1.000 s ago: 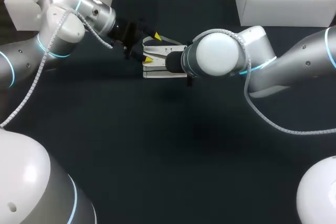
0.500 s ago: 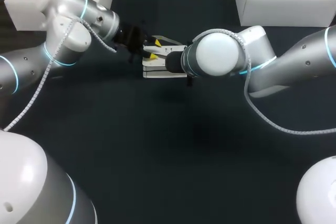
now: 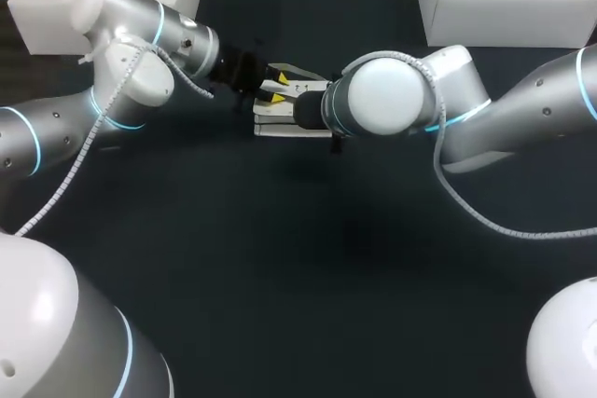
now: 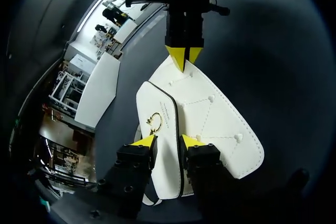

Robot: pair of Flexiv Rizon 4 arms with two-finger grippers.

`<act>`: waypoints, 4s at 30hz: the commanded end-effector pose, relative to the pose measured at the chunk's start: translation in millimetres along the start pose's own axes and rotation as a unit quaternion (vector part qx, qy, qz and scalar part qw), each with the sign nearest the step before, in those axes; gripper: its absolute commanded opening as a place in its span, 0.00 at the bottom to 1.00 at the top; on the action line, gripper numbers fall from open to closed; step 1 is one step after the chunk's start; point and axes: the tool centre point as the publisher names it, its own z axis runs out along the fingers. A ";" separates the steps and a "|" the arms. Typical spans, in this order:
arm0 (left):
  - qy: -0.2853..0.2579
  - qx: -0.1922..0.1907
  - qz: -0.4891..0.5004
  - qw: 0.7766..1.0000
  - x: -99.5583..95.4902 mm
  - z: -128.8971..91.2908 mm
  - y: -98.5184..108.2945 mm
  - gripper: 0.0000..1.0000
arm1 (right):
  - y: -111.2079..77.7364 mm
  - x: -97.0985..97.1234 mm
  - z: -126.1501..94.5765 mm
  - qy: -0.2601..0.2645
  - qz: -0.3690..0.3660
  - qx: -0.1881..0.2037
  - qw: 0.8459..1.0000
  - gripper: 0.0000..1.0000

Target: Pick up the bag, open it, inspect its contents, close it, and place it on the opposite side

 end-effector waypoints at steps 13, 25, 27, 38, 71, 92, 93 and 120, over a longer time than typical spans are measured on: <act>-0.010 -0.015 -0.029 0.999 -9.7 9.7 9.4 0.00 | -0.6 2.1 1.0 -0.002 0.000 -0.002 1.000 0.00; 0.000 -0.010 -0.035 0.999 -7.9 8.8 9.3 0.36 | -0.6 2.1 1.0 -0.002 0.000 -0.002 1.000 0.00; 0.002 -0.011 -0.035 0.999 -5.7 10.8 9.4 0.33 | -0.6 2.1 1.0 -0.002 0.000 -0.002 1.000 0.00; 0.006 -0.020 -0.036 0.999 -10.3 20.9 10.3 0.00 | -0.6 2.1 1.0 -0.002 0.000 -0.002 1.000 0.00; 0.086 0.050 -0.185 0.978 -34.7 -10.2 21.9 0.48 | -0.6 2.1 1.0 -0.002 0.000 -0.002 1.000 0.00; 0.078 0.011 -0.216 0.973 -33.3 31.5 44.5 0.43 | -0.6 2.1 1.0 -0.002 0.000 -0.002 1.000 0.00; 0.079 0.010 -0.216 0.973 -33.4 32.4 45.1 0.43 | -0.6 2.1 1.0 -0.002 0.000 -0.002 1.000 0.00; 0.106 -0.022 -0.218 0.970 -42.8 46.8 48.3 0.21 | -0.6 2.1 1.0 -0.002 0.000 -0.002 1.000 0.00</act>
